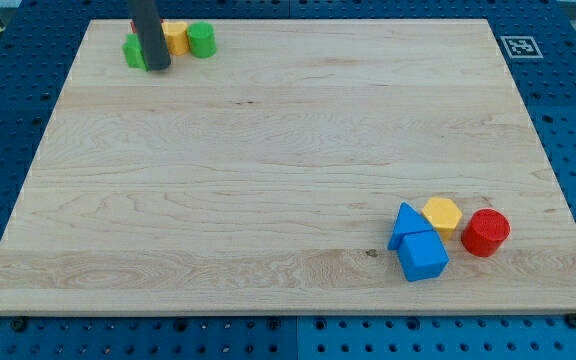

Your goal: Push the hexagon to the left side of the board

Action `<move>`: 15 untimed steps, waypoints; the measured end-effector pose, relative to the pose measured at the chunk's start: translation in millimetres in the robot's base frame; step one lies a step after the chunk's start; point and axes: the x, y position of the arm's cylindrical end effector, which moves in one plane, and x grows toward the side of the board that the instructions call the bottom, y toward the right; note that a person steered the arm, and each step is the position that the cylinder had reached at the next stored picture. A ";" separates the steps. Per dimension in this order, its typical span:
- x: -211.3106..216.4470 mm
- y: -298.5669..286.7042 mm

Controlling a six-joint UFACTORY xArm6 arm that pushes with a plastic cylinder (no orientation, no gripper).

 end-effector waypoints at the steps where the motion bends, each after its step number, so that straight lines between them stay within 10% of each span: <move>1: 27.8 34.2; 6: 136.1 517.6; 7: 149.4 528.5; 10: 310.3 432.5; 15: 158.5 158.1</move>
